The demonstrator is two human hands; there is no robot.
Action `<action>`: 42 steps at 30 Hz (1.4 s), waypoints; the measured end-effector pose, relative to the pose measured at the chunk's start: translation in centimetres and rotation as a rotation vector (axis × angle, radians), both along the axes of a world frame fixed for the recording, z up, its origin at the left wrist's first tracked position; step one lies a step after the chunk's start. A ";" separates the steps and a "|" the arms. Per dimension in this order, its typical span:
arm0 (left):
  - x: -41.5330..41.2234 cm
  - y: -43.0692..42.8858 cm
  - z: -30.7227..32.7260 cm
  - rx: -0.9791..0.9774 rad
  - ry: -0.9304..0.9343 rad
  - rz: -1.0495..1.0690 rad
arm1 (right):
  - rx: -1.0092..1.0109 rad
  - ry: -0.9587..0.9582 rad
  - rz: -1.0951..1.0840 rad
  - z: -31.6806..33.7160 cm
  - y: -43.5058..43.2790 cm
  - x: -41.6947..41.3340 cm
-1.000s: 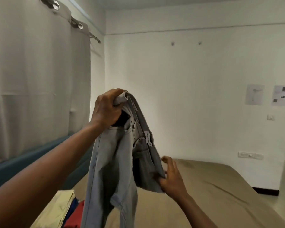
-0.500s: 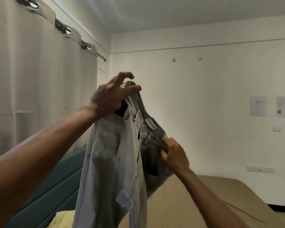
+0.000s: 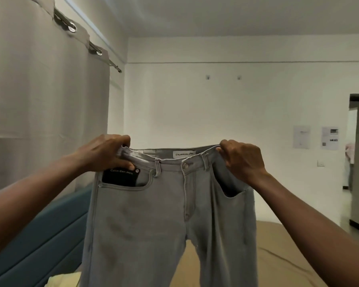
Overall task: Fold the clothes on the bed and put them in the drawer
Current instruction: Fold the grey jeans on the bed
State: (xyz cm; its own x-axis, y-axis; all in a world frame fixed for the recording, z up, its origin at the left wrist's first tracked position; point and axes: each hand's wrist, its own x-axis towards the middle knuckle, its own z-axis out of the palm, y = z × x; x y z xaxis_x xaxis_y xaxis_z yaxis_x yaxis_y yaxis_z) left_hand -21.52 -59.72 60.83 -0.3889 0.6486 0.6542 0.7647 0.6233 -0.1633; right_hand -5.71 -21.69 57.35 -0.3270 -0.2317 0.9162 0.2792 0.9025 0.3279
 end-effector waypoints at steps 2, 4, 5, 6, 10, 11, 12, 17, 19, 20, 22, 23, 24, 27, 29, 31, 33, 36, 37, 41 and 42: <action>-0.7 -0.6 -0.6 0.005 0.054 -0.127 | 0.035 -0.021 0.013 0.5 0.4 0.4; -1.6 -1.8 -0.8 0.077 0.035 -0.222 | 0.090 -0.040 0.026 0.8 1.4 1.2; -1.8 -2.3 -0.7 0.139 -0.028 -0.261 | 0.109 -0.044 0.045 0.9 1.9 1.7; -1.8 -2.7 -0.6 0.223 -0.148 -0.304 | 0.109 -0.056 0.060 1.2 2.2 2.2; -1.4 -2.0 0.0 0.562 -0.730 -0.519 | -0.117 -0.057 0.027 2.6 1.3 2.6; -1.1 -1.6 0.3 0.644 -0.765 -0.593 | -0.222 -0.047 0.066 3.4 0.7 3.1; -0.8 -1.6 0.4 0.732 -0.775 -0.657 | -0.317 -0.033 0.176 4.1 0.0 3.8; -1.5 -2.0 2.4 0.841 -0.992 -0.826 | -0.763 -0.255 0.934 8.5 -0.4 7.3; -2.5 -0.4 2.4 0.657 -1.063 -0.583 | -0.835 -0.504 0.682 8.4 1.2 5.4; -3.3 0.7 2.0 0.608 -1.070 -0.469 | -0.815 -0.565 0.484 7.6 2.4 3.9; -5.0 3.0 0.2 0.610 -1.076 -0.305 | -0.850 -0.604 0.243 4.8 4.5 0.7; -5.7 4.1 -1.2 0.633 -1.059 -0.246 | -0.908 -0.587 0.208 3.0 5.2 -0.4; -6.1 5.0 -3.2 0.664 -1.049 -0.199 | -0.977 -0.575 0.200 0.8 5.2 -1.0; -5.9 7.8 -11.9 0.836 -1.122 -0.028 | -1.446 -0.572 0.234 -8.4 4.6 -2.3; -4.5 9.3 -20.8 1.074 -1.255 0.062 | -1.883 -0.553 0.360 -17.5 3.5 -2.8; -0.9 10.6 -31.4 1.321 -1.486 0.127 | -2.332 -0.465 0.666 -27.9 0.4 -1.9; 4.1 12.0 -40.3 1.425 -1.688 0.225 | -2.554 -0.154 0.834 -36.7 -4.0 0.2; 11.2 13.4 -48.1 1.428 -1.664 0.350 | -2.717 0.242 0.557 -43.9 -11.0 3.1; 12.5 14.0 -49.3 1.412 -1.619 0.344 | -2.724 0.285 0.489 -44.9 -12.4 3.5; 16.8 15.4 -49.5 1.196 -1.550 0.313 | -2.704 0.221 0.615 -45.6 -15.2 5.5; 17.6 15.6 -49.0 1.171 -1.557 0.306 | -2.677 0.212 0.610 -45.7 -15.0 5.9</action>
State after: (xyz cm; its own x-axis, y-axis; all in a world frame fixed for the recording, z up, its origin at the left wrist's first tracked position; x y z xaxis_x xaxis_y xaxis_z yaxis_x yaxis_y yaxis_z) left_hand -3.96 -44.08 11.84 -0.9459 0.0380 -0.3222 -0.3214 0.0250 0.9466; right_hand 0.19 -36.68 11.70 -0.5929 0.5984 -0.5389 -0.0822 -0.7107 -0.6987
